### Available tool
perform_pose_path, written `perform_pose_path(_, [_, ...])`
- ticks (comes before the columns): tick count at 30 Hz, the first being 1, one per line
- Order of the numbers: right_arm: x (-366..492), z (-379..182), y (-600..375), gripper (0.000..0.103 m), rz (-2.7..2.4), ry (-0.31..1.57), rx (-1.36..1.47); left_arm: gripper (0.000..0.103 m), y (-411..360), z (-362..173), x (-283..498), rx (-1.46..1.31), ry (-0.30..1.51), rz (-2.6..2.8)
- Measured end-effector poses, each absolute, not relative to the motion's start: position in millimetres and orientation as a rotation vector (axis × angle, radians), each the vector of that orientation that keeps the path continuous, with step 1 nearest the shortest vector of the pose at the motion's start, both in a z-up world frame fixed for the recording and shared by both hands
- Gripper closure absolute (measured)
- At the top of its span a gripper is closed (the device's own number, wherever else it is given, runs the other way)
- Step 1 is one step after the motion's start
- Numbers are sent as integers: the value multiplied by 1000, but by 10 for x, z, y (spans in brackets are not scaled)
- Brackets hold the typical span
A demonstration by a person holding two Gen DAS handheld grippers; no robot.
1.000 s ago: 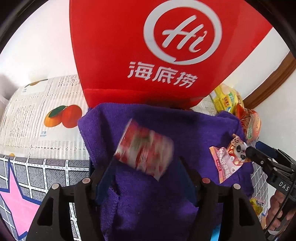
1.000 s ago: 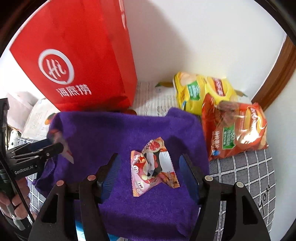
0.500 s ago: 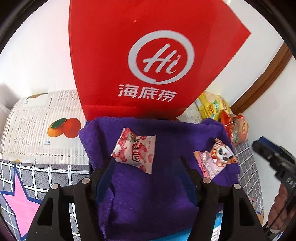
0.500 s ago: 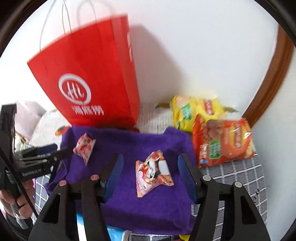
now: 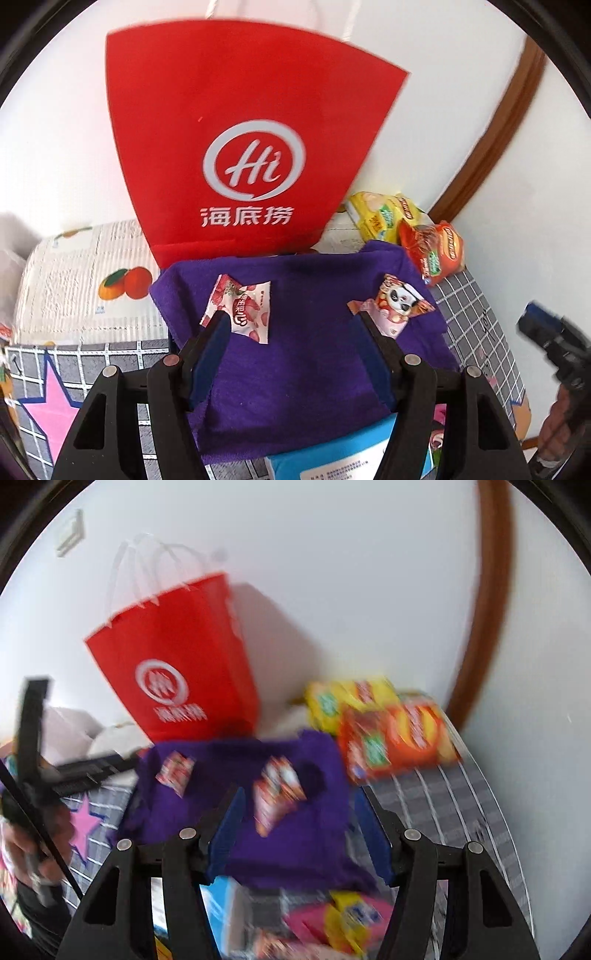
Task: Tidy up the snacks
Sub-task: 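Grasp the pink-yellow chip bag with the right tool while the left tool grasps the pink candy packet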
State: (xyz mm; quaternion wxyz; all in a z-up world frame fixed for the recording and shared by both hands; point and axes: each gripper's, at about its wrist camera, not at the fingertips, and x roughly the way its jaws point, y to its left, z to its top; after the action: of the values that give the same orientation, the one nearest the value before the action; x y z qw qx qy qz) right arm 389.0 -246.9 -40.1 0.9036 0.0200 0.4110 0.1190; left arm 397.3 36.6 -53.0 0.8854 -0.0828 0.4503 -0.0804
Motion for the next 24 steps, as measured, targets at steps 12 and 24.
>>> perform_pose_path(12, [3490,-1319,-2916,30,137,1057,94,37,352,-280,3783,-202,876,-237])
perform_pose_path(24, [3613,-1700,-2699,17,145,1069,-6,37,368,-253,3765,-206,865,-230])
